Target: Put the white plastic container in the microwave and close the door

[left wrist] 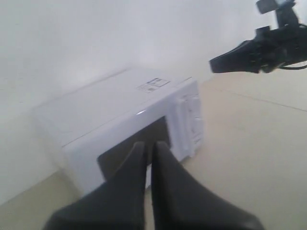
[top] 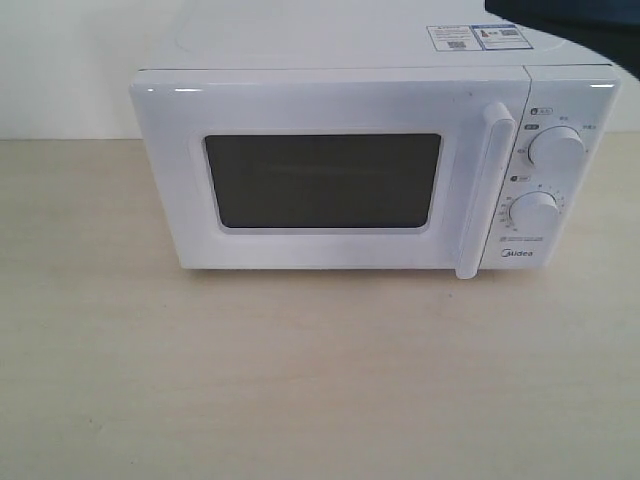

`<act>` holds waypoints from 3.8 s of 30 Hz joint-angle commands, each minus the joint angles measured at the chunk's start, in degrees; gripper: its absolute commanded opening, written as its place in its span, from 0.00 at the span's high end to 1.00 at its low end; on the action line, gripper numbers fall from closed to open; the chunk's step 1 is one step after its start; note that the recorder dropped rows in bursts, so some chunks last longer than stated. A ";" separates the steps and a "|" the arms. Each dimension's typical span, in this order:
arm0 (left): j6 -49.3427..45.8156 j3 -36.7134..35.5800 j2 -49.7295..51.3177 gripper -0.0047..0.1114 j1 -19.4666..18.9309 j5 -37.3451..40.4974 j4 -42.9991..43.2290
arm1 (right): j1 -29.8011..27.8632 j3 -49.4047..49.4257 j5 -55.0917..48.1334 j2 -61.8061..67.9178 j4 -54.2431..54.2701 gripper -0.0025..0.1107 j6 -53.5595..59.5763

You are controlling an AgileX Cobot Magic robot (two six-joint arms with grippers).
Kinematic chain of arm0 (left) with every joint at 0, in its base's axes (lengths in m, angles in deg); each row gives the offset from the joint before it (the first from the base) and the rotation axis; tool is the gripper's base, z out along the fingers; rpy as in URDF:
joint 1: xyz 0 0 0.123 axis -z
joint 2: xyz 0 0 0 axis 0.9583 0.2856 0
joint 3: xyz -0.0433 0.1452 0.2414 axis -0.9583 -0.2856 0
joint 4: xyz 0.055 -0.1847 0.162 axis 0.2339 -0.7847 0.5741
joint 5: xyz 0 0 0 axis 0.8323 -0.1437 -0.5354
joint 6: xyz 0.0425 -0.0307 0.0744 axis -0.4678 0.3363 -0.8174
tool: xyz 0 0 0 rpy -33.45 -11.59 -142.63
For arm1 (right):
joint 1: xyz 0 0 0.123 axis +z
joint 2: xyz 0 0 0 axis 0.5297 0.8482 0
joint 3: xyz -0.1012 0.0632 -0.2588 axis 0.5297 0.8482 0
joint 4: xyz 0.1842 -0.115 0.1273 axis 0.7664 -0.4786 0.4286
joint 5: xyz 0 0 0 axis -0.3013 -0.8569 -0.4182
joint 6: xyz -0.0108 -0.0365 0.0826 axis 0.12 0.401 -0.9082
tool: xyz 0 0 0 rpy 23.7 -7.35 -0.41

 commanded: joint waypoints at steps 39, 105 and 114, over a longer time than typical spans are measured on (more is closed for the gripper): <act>11.54 -64.66 -13.94 0.92 -9.42 -64.08 20.41 | -0.51 -0.32 -0.08 -0.17 -0.31 0.98 0.34; 16.70 -66.39 -14.78 0.92 -10.10 -48.22 20.25 | -35.10 5.79 -15.20 -19.83 -1.62 0.98 0.34; 16.70 -66.39 -14.78 0.92 -10.10 -48.22 20.25 | -40.92 21.98 -10.74 -37.08 -2.10 0.98 0.34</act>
